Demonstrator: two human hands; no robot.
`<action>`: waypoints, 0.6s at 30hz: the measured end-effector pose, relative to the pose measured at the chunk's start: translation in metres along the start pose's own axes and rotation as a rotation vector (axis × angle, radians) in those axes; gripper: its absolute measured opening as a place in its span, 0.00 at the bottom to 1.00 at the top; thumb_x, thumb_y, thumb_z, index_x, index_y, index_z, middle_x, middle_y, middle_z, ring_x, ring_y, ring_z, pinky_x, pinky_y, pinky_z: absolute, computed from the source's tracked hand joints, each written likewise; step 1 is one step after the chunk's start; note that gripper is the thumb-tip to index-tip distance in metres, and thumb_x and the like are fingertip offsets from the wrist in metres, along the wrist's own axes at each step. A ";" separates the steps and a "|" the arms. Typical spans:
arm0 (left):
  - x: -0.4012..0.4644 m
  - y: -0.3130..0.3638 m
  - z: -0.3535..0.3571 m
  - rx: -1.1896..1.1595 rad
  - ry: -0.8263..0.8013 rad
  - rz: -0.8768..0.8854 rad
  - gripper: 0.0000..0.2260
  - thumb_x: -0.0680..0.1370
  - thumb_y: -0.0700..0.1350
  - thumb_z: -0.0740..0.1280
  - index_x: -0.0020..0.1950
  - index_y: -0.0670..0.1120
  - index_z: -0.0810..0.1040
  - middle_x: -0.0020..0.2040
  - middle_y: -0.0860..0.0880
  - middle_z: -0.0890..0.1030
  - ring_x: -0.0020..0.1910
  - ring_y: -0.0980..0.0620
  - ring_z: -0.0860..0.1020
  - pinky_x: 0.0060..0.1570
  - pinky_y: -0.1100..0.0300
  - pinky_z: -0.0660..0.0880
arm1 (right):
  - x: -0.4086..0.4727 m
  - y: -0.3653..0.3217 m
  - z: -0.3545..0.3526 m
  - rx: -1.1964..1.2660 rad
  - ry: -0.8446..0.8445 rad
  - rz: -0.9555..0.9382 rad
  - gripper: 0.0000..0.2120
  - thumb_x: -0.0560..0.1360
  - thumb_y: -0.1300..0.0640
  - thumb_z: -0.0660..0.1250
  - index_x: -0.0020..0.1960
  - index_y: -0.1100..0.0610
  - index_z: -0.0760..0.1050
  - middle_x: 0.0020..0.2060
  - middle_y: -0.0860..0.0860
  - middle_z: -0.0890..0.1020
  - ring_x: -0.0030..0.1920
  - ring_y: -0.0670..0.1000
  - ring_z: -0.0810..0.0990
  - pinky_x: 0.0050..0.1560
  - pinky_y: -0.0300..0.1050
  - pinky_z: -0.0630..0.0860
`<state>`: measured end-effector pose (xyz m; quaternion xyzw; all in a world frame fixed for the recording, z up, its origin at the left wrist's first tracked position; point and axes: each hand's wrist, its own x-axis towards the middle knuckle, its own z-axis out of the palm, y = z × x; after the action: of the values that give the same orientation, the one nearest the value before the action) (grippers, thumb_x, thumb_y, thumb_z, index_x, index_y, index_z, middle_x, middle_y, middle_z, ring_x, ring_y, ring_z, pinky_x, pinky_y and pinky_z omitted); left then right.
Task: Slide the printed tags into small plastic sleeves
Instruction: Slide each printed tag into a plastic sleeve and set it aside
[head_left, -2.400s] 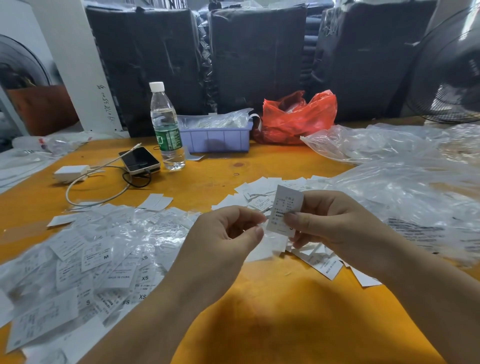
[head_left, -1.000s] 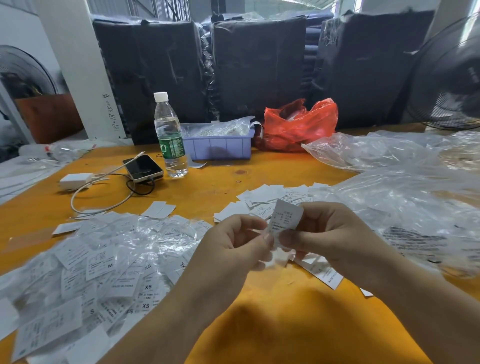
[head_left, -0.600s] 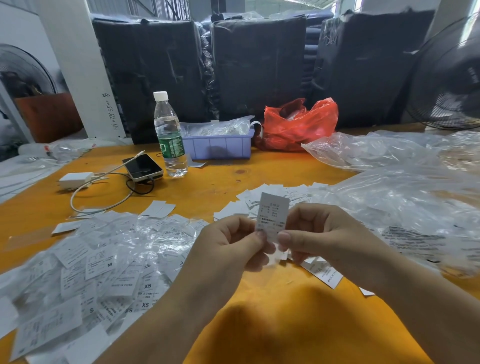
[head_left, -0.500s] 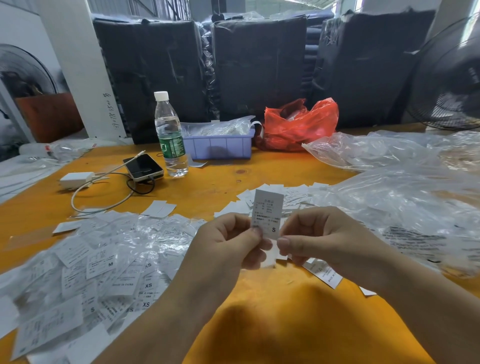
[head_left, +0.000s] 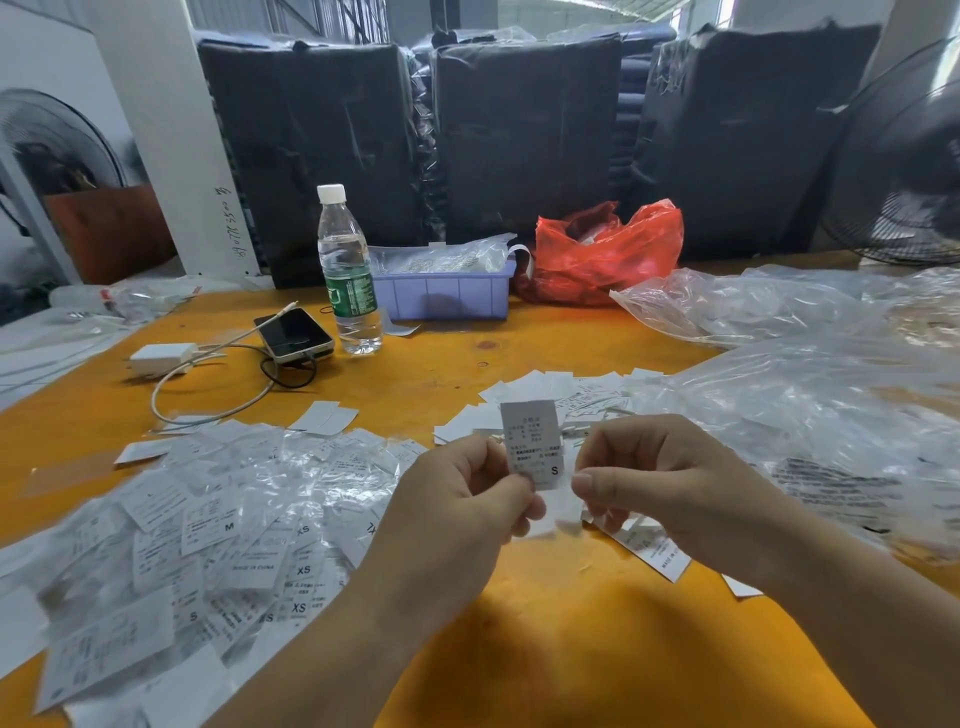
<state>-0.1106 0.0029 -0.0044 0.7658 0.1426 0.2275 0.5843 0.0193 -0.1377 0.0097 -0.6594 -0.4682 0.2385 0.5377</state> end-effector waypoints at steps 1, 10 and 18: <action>0.000 0.000 0.000 0.002 -0.013 0.013 0.05 0.76 0.40 0.67 0.42 0.46 0.81 0.36 0.48 0.84 0.33 0.56 0.79 0.37 0.60 0.76 | 0.000 0.000 0.000 -0.001 0.015 0.002 0.06 0.69 0.58 0.69 0.38 0.61 0.79 0.31 0.53 0.80 0.33 0.50 0.78 0.37 0.42 0.77; -0.001 0.000 0.000 -0.016 -0.052 0.069 0.06 0.71 0.49 0.65 0.41 0.52 0.81 0.36 0.49 0.84 0.32 0.57 0.78 0.36 0.65 0.75 | 0.001 0.002 0.000 -0.073 0.047 0.023 0.08 0.68 0.57 0.67 0.36 0.62 0.76 0.29 0.49 0.78 0.32 0.47 0.77 0.36 0.40 0.76; -0.002 0.003 0.000 -0.102 -0.094 0.063 0.06 0.72 0.48 0.65 0.41 0.51 0.82 0.36 0.48 0.84 0.32 0.55 0.78 0.36 0.64 0.76 | 0.001 0.000 -0.001 0.044 0.042 0.063 0.08 0.68 0.56 0.68 0.38 0.62 0.77 0.32 0.54 0.79 0.33 0.51 0.77 0.36 0.42 0.77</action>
<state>-0.1120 0.0012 -0.0021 0.7490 0.0790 0.2165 0.6213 0.0206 -0.1371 0.0097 -0.6667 -0.4302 0.2517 0.5541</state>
